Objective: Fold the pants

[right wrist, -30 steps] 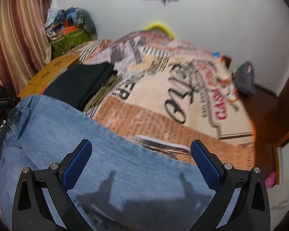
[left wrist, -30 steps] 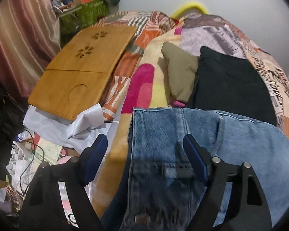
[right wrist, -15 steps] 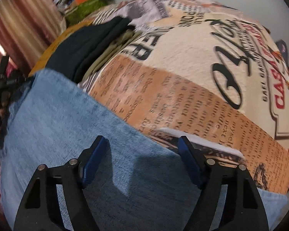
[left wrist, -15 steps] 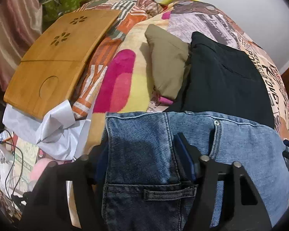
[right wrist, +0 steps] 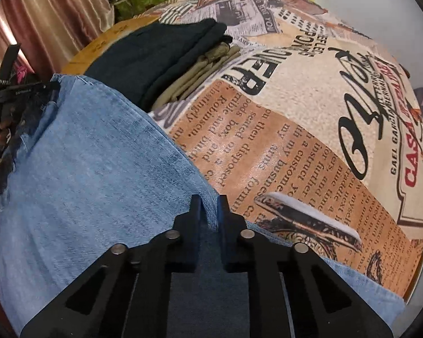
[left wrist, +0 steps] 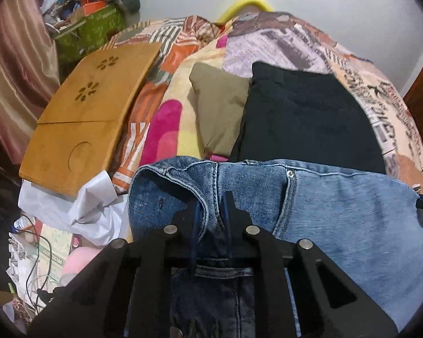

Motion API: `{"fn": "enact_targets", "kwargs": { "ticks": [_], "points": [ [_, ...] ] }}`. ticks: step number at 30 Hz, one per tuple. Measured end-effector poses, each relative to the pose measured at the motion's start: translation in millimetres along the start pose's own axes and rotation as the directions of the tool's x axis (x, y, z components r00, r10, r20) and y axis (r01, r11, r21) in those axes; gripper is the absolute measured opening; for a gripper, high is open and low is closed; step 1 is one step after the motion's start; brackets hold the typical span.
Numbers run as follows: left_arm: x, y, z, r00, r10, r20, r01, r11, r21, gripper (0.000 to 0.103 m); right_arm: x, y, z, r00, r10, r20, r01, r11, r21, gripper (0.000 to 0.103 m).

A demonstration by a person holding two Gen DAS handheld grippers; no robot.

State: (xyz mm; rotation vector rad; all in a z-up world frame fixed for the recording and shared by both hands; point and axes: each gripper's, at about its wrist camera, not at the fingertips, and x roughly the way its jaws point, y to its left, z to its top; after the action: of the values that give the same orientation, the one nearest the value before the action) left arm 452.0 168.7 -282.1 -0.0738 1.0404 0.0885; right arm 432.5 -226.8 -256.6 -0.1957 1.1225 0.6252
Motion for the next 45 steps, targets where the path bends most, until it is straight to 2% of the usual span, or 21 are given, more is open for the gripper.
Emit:
{"fn": "enact_targets", "kwargs": {
  "ticks": [10, 13, 14, 15, 16, 20, 22, 24, 27, 31, 32, 34, 36, 37, 42, 44, 45],
  "points": [
    [-70, -6, -10, 0.993, -0.017, 0.115, 0.015, 1.000, 0.015, 0.012, -69, 21, -4, 0.989, -0.016, 0.147, 0.016, 1.000, 0.006, 0.007],
    [-95, -11, -22, 0.989, -0.016, 0.149, 0.012, 0.999, 0.032, 0.012, -90, 34, -13, 0.983, -0.028, 0.181, 0.030, 1.000, -0.009, 0.007],
    [-104, -12, -27, 0.987, -0.013, 0.162, 0.007, 0.999, 0.039, 0.010, -96, 37, -15, 0.981, -0.029, 0.190, 0.032, 0.999, -0.011, 0.007],
    [-113, -13, -33, 0.984, 0.004, 0.178, -0.012, 0.999, 0.046, 0.004, -104, 41, -20, 0.979, -0.028, 0.202, 0.031, 0.999, -0.011, 0.007],
    [-124, -12, -39, 0.982, 0.008, 0.191, -0.019, 0.998, 0.054, 0.004, -111, 46, -25, 0.977, -0.027, 0.213, 0.030, 0.999, -0.012, 0.007],
    [-149, -3, -59, 0.979, -0.033, 0.203, 0.024, 0.999, 0.045, 0.004, -133, 66, -41, 0.969, -0.034, 0.247, 0.044, 0.998, -0.036, 0.006],
    [-155, -2, -69, 0.979, -0.026, 0.201, 0.016, 0.999, 0.051, 0.004, -141, 76, -48, 0.963, -0.015, 0.269, 0.029, 0.998, -0.049, 0.004],
    [-159, 2, -76, 0.979, -0.035, 0.203, 0.027, 0.999, 0.040, 0.004, -147, 88, -55, 0.960, -0.027, 0.279, 0.048, 0.997, -0.067, 0.004],
    [-162, 4, -82, 0.976, -0.056, 0.208, 0.051, 0.998, 0.031, 0.004, -143, 95, -60, 0.964, -0.011, 0.267, 0.032, 0.997, -0.076, 0.004],
    [-164, 0, -90, 0.975, -0.040, 0.219, 0.029, 0.998, 0.052, 0.003, -133, 95, -60, 0.968, -0.041, 0.248, 0.062, 0.995, -0.077, 0.004],
    [-162, 0, -89, 0.975, -0.037, 0.217, 0.026, 0.998, 0.053, 0.003, -131, 93, -58, 0.969, -0.051, 0.243, 0.071, 0.995, -0.077, 0.006],
    [-158, 2, -89, 0.977, -0.035, 0.210, 0.026, 0.999, 0.045, 0.003, -123, 82, -49, 0.969, -0.078, 0.233, 0.094, 0.994, -0.056, 0.016],
    [-152, 3, -87, 0.979, -0.036, 0.200, 0.030, 0.999, 0.036, 0.003, -115, 69, -42, 0.969, -0.090, 0.228, 0.099, 0.995, -0.030, 0.045],
    [-147, 4, -85, 0.981, -0.030, 0.191, 0.024, 0.999, 0.034, 0.003, -108, 59, -37, 0.968, -0.099, 0.229, 0.105, 0.994, -0.013, 0.049],
    [-117, 16, -72, 0.991, -0.007, 0.136, 0.006, 1.000, 0.003, 0.004, -73, 27, -15, 0.986, -0.087, 0.145, 0.082, 0.996, 0.041, 0.051],
    [-97, 23, -60, 0.995, -0.012, 0.095, 0.015, 1.000, -0.022, 0.012, -60, 16, -8, 0.991, -0.070, 0.111, 0.063, 0.996, 0.060, 0.051],
    [-86, 26, -54, 0.997, -0.017, 0.072, 0.020, 0.999, -0.035, 0.020, -53, 12, -6, 0.993, -0.070, 0.096, 0.064, 0.996, 0.060, 0.051]
  ]
}}
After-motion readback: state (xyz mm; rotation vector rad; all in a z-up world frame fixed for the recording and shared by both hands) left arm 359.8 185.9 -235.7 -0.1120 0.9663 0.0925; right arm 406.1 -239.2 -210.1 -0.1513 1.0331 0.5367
